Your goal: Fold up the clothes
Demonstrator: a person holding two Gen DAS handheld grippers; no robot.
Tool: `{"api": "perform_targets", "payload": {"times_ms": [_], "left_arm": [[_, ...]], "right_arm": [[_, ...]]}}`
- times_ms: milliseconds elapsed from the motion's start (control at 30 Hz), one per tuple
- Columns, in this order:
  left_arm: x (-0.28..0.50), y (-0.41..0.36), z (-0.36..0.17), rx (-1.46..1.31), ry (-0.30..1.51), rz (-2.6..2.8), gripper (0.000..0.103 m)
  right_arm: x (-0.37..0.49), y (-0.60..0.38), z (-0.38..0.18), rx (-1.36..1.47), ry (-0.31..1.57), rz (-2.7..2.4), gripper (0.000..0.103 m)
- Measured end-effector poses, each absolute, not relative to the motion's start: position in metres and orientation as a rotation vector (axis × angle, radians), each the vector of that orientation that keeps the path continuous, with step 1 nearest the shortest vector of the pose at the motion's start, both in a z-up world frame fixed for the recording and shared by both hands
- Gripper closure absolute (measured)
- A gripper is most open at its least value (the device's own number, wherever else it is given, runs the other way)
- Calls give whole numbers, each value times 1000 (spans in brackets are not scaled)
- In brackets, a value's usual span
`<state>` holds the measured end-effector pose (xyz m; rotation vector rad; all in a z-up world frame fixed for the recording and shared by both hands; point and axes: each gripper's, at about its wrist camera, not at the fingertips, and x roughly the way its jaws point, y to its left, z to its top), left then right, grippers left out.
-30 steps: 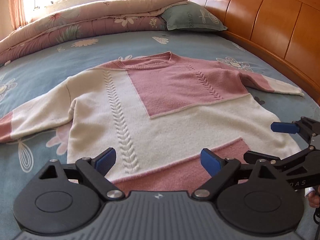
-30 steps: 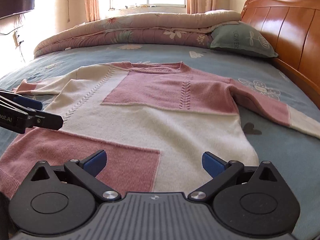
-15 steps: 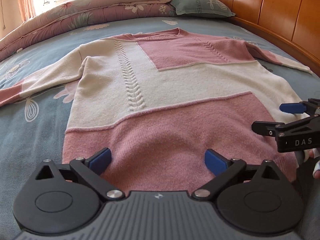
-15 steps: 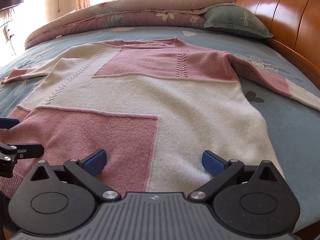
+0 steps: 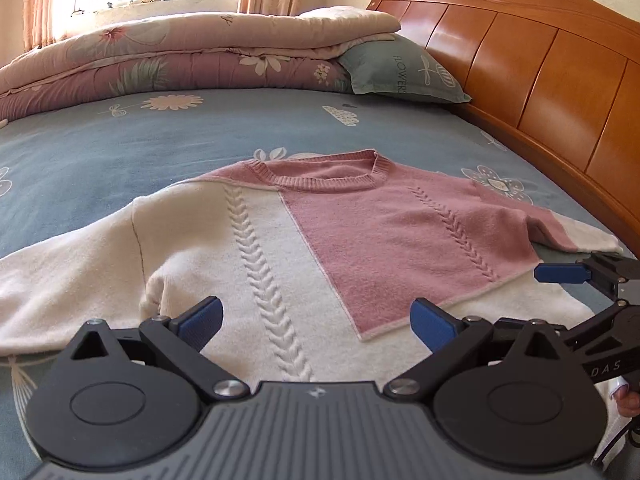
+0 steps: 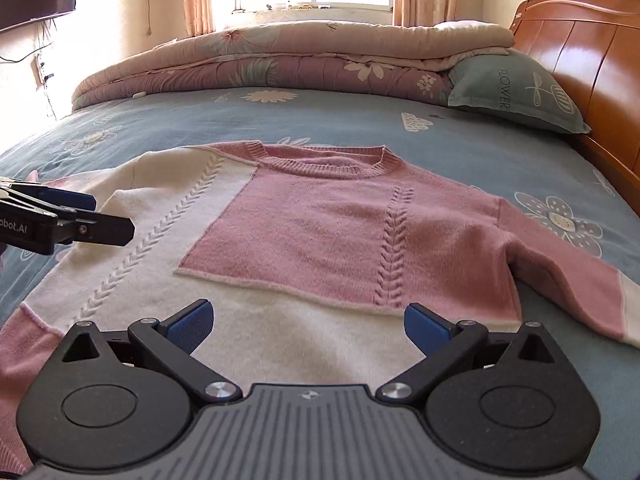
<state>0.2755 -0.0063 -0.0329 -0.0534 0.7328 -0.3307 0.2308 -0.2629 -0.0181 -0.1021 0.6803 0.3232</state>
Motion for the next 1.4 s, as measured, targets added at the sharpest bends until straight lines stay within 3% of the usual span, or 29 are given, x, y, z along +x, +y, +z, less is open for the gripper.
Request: {"api": "perform_targets", "payload": {"times_ms": [100,367,633,800,1000,1167,1400], "left_arm": [[302,10,-63,-139,860,-311,4],[288,19,-57,-195,975,-301,3],[312,0,-24,-228,1243,-284,5],[335,0,16,-242,1202,-292,4],[357,11,18,-267,1200,-324,4],[361,10,12,-171,1237,-363,4],[362,-18,-4,-156,1324,-287,4]], "right_arm": [[268,-253,-34,-99,754,346,0],[263,-248,-48,-80,950,254,0],[260,-250,-49,-48,1054,190,0],[269,-246,-42,-87,1126,181,0],[267,-225,-15,-93,1059,232,0],[259,-224,-40,-88,1081,216,0],[232,-310,-32,-17,1118,141,0]]}}
